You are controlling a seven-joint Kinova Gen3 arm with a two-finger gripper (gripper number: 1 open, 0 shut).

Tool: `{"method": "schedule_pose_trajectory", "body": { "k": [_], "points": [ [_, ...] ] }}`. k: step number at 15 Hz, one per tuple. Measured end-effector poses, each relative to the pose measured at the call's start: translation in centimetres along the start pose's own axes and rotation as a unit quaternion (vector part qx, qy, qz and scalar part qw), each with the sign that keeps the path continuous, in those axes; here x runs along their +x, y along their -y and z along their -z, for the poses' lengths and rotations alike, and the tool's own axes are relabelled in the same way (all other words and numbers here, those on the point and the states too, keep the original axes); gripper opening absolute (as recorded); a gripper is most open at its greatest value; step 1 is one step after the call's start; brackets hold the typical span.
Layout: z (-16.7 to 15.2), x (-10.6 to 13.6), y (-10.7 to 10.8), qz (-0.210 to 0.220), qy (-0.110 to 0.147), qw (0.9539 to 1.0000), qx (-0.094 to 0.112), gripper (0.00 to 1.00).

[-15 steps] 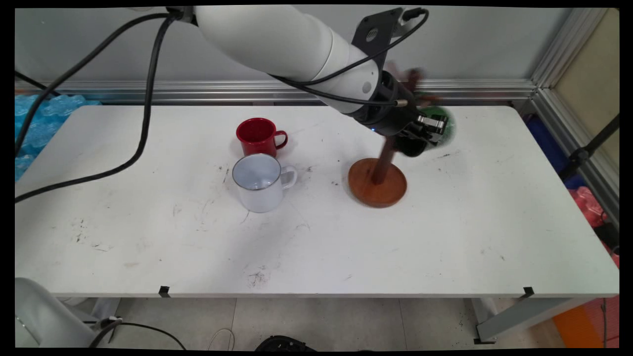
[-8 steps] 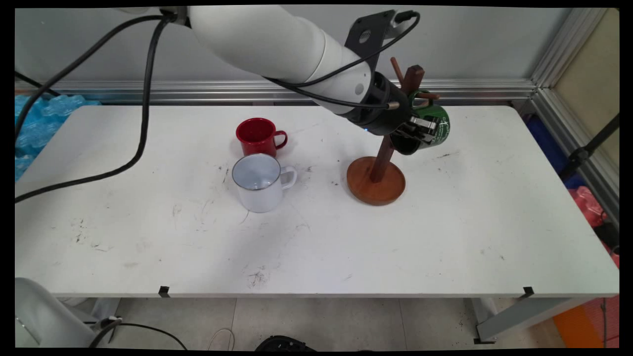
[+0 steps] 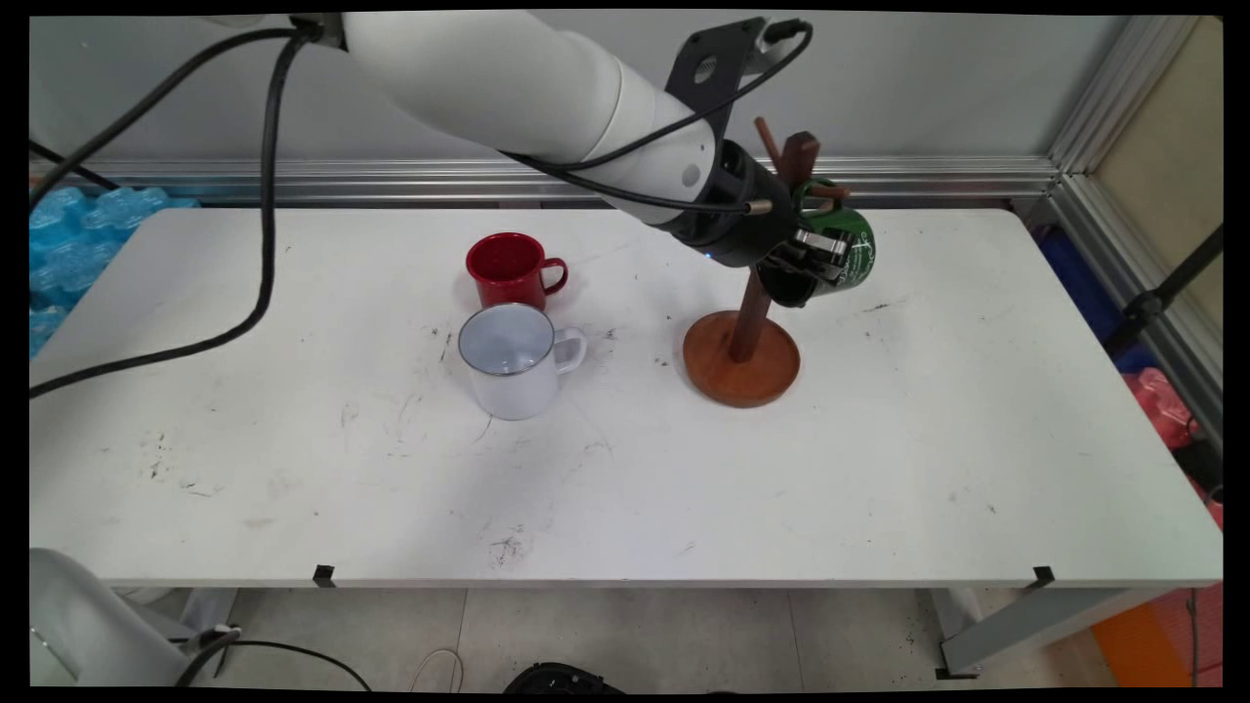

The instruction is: Place the picked object on the table

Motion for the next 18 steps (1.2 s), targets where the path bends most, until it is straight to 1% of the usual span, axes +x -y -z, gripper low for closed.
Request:
{"method": "schedule_pose_trajectory", "body": {
  "k": [9,18],
  "points": [
    [2.1,0.5,-0.2,-0.014,-0.009,0.9998,-0.014,0.0],
    [4.3,0.3,-1.2,-0.024,-0.007,0.9991,-0.034,0.0]
  ]
}}
